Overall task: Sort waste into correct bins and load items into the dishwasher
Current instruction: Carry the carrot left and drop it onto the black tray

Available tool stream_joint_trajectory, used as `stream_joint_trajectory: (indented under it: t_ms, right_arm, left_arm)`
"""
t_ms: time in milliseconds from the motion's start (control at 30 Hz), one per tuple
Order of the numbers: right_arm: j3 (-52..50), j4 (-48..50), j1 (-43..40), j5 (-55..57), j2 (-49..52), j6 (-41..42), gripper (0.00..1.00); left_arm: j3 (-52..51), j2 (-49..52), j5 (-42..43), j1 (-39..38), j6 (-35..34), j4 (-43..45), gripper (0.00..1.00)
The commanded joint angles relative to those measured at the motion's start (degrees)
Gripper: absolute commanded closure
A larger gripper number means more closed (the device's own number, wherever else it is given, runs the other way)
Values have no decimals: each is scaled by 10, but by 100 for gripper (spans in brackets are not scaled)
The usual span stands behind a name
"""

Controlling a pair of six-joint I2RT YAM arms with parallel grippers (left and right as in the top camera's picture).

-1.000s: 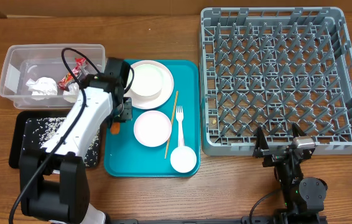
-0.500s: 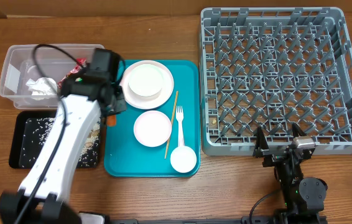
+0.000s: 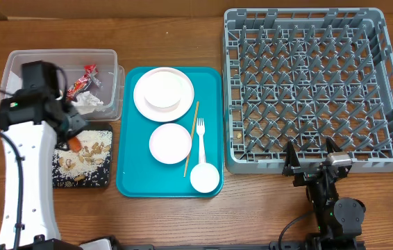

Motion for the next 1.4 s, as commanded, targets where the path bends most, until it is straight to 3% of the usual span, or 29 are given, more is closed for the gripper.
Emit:
stream_joint_trajectory:
  t_ms: [0,533,833,1267,1367]
  right_arm:
    - [-6,2,3,3,-5,-2,0]
    - [-6,2,3,3,-5,-2,0]
    - [-6,2,3,3,-5,-2,0]
    - [-6,2,3,3,-5,-2,0]
    - [-6,2,3,3,-5,-2,0]
  left_arm:
    - [-13,-6,0,30,-26,0,96]
    - [-212,-6,11,73,-54,156,94]
    - [-276,-5,0,73,-56,252,85]
    - [-292,-5,-2,73,-56,276,78]
    - [-292,-5,-2,73,-56,279,71]
